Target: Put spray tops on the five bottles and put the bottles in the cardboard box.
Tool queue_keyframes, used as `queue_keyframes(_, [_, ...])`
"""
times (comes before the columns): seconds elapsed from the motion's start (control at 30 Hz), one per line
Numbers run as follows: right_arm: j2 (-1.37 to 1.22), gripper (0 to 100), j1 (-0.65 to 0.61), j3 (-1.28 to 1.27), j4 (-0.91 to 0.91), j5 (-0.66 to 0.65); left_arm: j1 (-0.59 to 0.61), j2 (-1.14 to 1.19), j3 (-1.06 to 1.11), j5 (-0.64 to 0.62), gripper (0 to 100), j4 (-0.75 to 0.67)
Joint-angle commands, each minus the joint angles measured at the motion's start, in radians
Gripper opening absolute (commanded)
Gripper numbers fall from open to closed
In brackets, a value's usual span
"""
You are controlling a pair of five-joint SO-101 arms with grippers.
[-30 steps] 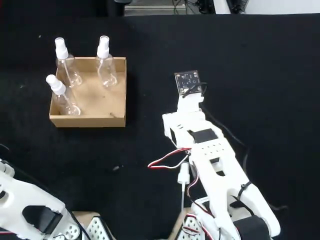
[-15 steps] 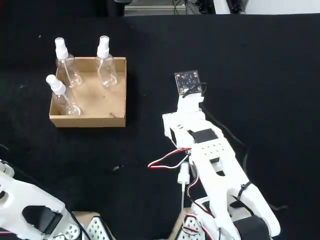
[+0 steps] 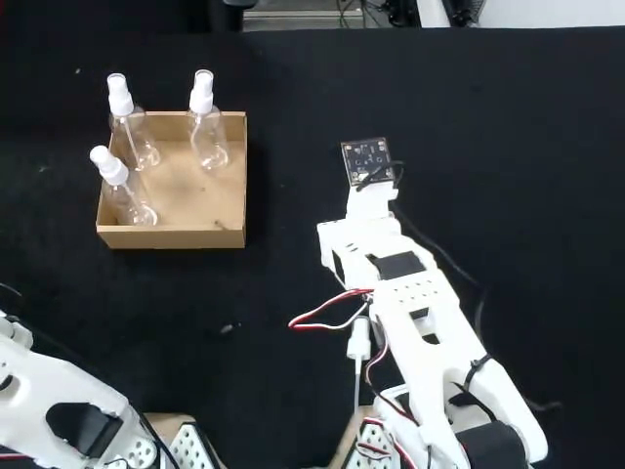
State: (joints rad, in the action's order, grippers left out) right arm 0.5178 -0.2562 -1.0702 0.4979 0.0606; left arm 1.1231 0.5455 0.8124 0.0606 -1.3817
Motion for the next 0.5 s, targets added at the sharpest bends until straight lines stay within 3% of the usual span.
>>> queue_keyframes(0.0, [0.035,1.1,-0.008,0.008,-0.023,-0.009,-0.016,-0.040,0.010,-0.003,14,0.003])
queue_keyframes(0.2, [0.035,1.1,-0.006,0.008,-0.023,-0.009,-0.016,-0.040,0.008,-0.003,35,0.003])
queue_keyframes(0.47, [0.036,1.1,-0.006,0.008,-0.021,-0.009,-0.005,-0.040,0.007,-0.003,29,0.003])
